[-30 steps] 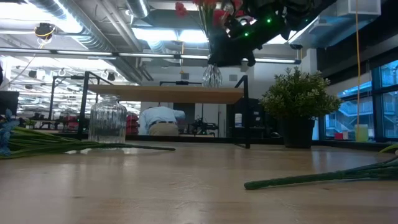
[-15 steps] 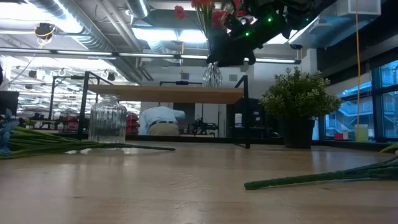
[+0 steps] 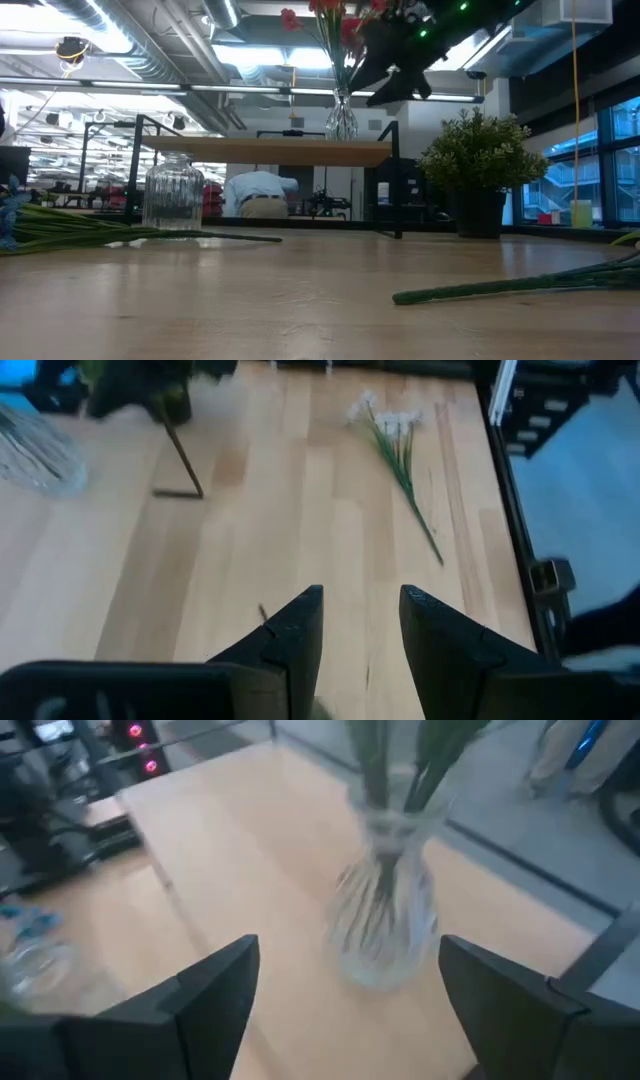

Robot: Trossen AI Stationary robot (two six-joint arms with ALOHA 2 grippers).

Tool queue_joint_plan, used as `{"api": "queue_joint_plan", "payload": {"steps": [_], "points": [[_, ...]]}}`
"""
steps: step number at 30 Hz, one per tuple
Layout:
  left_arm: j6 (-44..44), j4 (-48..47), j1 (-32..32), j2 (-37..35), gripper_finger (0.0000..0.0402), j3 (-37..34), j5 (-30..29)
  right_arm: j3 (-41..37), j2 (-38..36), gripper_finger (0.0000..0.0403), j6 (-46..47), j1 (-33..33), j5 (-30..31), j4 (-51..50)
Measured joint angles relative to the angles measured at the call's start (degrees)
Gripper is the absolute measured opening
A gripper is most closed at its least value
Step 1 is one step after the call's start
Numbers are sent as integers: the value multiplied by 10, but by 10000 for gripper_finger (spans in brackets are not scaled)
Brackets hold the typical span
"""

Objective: Pick and place flowers into a vace then onto a shelf
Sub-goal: Put the blue flowers into the transparent vase

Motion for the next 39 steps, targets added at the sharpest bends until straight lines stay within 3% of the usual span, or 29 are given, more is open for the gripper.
{"api": "queue_joint_plan", "payload": {"steps": [5,13,28,39], "points": [[0,-48,0,11,127,-13,11,0,-43,311,40,44,-3,-69],[-42,-55,0,52,127,-106,21,0,-76,311,98,129,-2,-101],[-233,-51,-37,166,127,-229,29,0,-72,311,108,176,3,-112],[-294,85,-74,215,127,-303,22,0,-72,310,137,186,4,-134]]}}
